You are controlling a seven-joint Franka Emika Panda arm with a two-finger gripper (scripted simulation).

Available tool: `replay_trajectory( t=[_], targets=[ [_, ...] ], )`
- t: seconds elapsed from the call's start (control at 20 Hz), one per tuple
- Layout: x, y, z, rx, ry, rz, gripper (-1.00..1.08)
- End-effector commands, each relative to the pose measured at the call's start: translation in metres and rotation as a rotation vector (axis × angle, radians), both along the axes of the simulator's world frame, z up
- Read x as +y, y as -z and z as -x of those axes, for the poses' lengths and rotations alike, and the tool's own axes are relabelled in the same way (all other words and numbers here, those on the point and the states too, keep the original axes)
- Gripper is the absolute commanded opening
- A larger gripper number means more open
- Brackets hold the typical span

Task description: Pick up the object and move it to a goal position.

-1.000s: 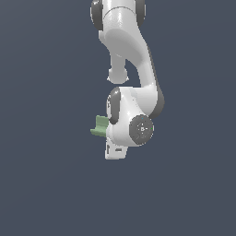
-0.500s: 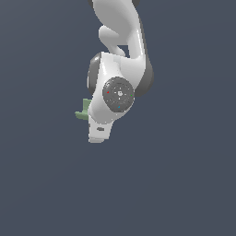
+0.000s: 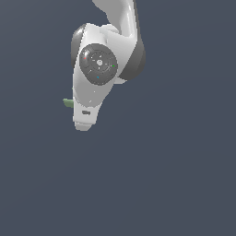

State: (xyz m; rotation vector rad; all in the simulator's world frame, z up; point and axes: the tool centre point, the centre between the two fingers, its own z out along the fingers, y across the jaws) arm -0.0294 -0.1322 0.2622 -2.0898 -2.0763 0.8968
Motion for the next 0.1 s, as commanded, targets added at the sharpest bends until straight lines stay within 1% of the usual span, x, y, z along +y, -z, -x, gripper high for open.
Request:
replay_trajectory(
  t=[0.0,0.05],
  targets=[
    [-0.0032,-0.0051,0.0018,0.001,-0.001,0.000,-1.00],
    [-0.0035,-0.0055,0.0020,0.001,-0.001,0.000,-1.00]
  ],
)
